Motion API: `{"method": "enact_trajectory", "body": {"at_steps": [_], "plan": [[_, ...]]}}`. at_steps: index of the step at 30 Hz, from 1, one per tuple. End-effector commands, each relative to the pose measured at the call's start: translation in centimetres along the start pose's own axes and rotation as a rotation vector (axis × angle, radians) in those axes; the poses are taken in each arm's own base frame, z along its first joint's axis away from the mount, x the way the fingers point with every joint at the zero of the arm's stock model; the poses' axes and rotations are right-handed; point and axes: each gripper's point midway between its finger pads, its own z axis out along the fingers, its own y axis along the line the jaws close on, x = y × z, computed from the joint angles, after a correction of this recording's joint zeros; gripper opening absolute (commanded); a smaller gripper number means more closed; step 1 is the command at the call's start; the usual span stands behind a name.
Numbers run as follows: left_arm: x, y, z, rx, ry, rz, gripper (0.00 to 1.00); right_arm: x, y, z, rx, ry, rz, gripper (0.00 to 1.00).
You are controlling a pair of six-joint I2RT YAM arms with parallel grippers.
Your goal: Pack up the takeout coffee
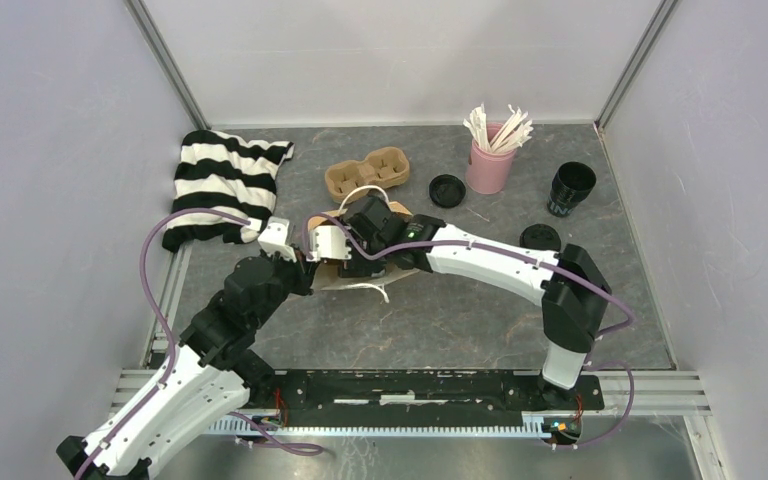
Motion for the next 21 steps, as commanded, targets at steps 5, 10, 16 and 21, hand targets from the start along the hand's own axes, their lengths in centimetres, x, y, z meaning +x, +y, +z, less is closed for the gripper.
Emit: {"method": "enact_trajectory", "body": {"at_steps": [5,10,16,21], "plan": [[-0.8,-1.0,0.0,0.043,-0.023,-0.014,0.02,-0.1,-3.8,1.1,0.224,0.035,-0.034,0.32],[-1.2,-0.9,-0.2,0.035,-0.025,-0.014,0.02,-1.5,-4.7,-2.1,0.252,0.026,-0.044,0.33],[-2.1,-0.9,-0.7,0.023,-0.026,-0.003,0.02,0.2,-4.5,-4.0,0.261,0.077,-0.072,0.33],[-2.3,-0.9,-0.9,0.022,-0.019,0.0,0.02,1.1,-4.4,-4.5,0.27,0.103,-0.077,0.33]]}}
